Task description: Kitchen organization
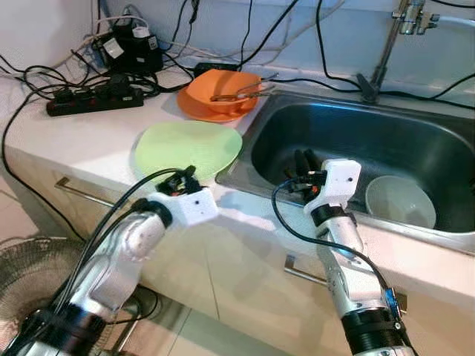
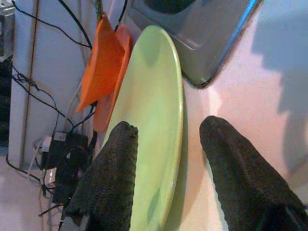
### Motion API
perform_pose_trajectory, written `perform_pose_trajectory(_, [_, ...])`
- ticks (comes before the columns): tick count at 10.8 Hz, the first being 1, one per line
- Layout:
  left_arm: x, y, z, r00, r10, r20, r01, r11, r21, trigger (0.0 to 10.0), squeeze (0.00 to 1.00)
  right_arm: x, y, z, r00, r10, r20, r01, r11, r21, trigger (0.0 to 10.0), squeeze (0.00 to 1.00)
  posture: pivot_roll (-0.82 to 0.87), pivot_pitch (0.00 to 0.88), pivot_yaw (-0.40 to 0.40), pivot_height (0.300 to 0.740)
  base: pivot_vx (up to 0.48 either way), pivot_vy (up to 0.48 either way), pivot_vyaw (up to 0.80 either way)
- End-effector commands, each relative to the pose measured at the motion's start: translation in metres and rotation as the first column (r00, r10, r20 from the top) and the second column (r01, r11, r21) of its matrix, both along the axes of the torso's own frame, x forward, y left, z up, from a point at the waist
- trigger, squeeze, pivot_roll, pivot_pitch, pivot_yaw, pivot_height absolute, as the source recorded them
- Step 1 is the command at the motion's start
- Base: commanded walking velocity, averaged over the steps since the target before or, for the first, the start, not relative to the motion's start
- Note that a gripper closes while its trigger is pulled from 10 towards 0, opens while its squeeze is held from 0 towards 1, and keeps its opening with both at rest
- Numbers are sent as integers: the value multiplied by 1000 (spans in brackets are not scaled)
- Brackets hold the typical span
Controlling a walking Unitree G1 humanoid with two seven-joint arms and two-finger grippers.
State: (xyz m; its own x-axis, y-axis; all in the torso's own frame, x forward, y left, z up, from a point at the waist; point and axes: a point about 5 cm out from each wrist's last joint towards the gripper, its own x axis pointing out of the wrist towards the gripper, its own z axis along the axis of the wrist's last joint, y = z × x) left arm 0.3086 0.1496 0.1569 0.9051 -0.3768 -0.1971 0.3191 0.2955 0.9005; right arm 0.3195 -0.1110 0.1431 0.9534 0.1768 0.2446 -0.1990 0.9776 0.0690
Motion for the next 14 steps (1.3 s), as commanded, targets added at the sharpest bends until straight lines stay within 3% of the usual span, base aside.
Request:
perform_pose_trajectory(1, [5,2,1,1000,17,-8,-17,999,31,10000,0,2,4,2,1000,12,0,-12,1000,-1,10000,0,163,0,62,740,0,0,0])
perform_pose_trajectory(4, [7,8,-4,998,38,-44,-35,997,71,10000,0,0,4,0,1000,6,-5,-6,1000,2,10000,0,159,0,67,740,0,0,0])
perform_pose_trajectory(10, [23,30,-17,977,204,-68,-190,967,172,10000,0,2,4,0,1000,0,-10,0,1000,5,10000,0,157,0,69,740,0,0,0])
perform_pose_trajectory(11, [25,29,-17,977,205,-62,-192,966,173,8471,0,3,3,0,1000,-2,-10,3,1000,5,10000,0,156,0,69,740,0,0,0])
perform_pose_trajectory(12, [26,27,-16,978,200,-56,-189,969,162,0,0,3,3,0,1000,-4,-9,4,1000,5,10000,0,156,0,69,740,0,0,0])
perform_pose_trajectory(14, [28,24,-16,979,193,-57,-182,971,157,0,0,4,3,1,1000,-5,-9,5,1000,7,10000,0,157,0,70,740,0,0,0])
